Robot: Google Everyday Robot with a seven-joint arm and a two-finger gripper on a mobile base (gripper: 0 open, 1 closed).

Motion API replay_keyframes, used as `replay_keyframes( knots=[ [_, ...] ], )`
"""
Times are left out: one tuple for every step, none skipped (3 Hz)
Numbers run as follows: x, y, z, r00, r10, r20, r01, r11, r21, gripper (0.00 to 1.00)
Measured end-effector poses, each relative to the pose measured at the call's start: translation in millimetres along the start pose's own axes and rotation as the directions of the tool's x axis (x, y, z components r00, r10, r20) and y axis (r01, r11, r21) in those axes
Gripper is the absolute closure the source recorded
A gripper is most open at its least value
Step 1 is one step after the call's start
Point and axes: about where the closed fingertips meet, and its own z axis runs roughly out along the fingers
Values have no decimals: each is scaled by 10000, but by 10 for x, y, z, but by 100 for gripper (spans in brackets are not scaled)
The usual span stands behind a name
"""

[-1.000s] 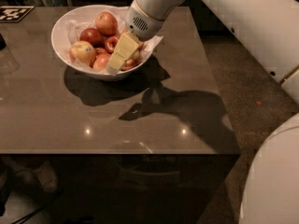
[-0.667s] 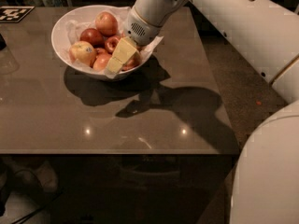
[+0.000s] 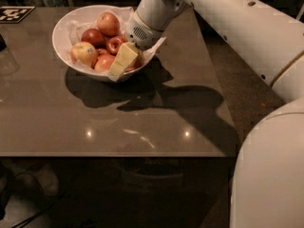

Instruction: Pick apple from white bowl

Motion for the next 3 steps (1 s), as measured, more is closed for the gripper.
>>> replay_keyframes(
  knots=[
    [0,0,0,10000,0,0,0,10000,0,43],
    [0,0,0,10000,0,0,0,10000,0,64],
    [0,0,1,10000,-1,-1,1,10000,-1,89]
  ],
)
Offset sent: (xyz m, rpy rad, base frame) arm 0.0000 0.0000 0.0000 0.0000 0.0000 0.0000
